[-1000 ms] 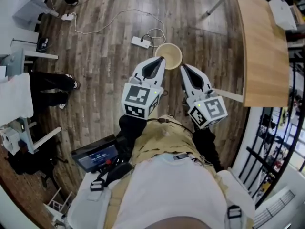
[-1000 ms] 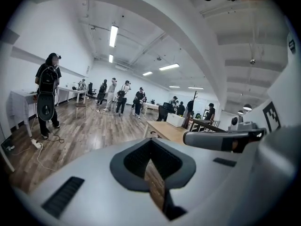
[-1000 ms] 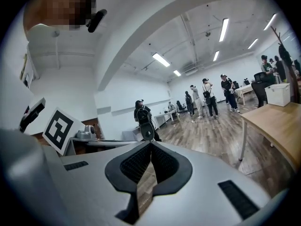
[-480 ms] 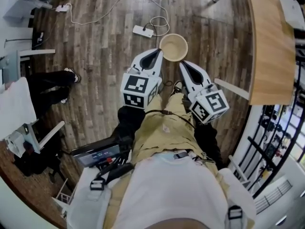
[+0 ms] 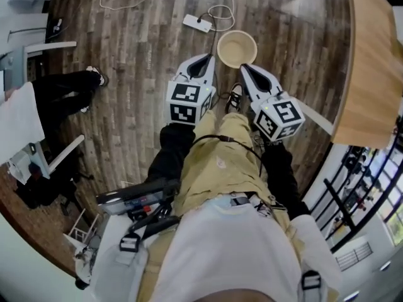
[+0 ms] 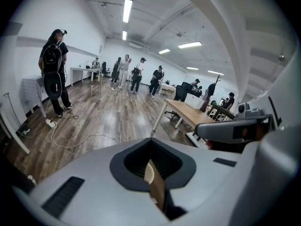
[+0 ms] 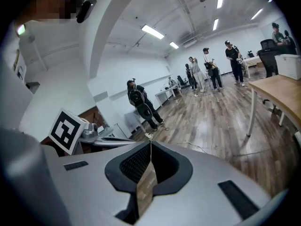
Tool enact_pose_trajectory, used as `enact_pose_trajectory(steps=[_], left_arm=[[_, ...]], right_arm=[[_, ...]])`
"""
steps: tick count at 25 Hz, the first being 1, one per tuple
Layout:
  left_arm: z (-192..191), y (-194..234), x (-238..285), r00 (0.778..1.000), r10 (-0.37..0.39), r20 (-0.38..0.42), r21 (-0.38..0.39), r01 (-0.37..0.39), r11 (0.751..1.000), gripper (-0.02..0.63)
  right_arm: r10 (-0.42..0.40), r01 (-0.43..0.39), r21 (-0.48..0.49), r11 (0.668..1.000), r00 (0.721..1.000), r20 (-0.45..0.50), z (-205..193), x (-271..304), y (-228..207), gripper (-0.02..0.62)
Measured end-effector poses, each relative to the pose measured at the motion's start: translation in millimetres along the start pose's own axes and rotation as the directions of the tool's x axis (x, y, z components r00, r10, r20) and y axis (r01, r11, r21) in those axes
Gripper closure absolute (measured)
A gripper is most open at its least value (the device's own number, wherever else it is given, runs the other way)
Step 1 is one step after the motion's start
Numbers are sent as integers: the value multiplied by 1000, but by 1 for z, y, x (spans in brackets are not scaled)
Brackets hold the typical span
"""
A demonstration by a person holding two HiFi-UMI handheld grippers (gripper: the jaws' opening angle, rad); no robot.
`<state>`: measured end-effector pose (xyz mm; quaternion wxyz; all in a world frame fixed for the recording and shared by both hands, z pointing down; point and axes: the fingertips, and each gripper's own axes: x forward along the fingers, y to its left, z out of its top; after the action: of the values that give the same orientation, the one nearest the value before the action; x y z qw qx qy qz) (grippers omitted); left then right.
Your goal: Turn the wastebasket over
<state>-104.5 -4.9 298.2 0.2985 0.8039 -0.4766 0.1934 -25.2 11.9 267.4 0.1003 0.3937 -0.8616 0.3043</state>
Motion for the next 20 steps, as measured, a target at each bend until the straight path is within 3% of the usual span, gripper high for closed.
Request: enact_pose_trajectory(steps=[4, 9, 14, 20], left_arm=[[-63, 12, 44, 993, 6, -119, -44, -11, 999, 604], [-156, 19, 87, 967, -16, -255, -91, -8, 996, 604], [-232, 45, 120, 934, -5, -357, -67, -20, 998, 604], [-307, 60, 162, 894, -53, -445, -71, 24, 997, 604]], right_arm=[[-10, 11, 7, 1000, 992, -124, -58, 19, -39, 574], [-37, 55, 67, 996, 968, -249, -157, 30, -92, 574], [-5, 24, 58, 998, 952, -307, -230, 57, -130, 574], [-1, 12, 24, 1000, 909, -416, -310, 93, -182, 574]])
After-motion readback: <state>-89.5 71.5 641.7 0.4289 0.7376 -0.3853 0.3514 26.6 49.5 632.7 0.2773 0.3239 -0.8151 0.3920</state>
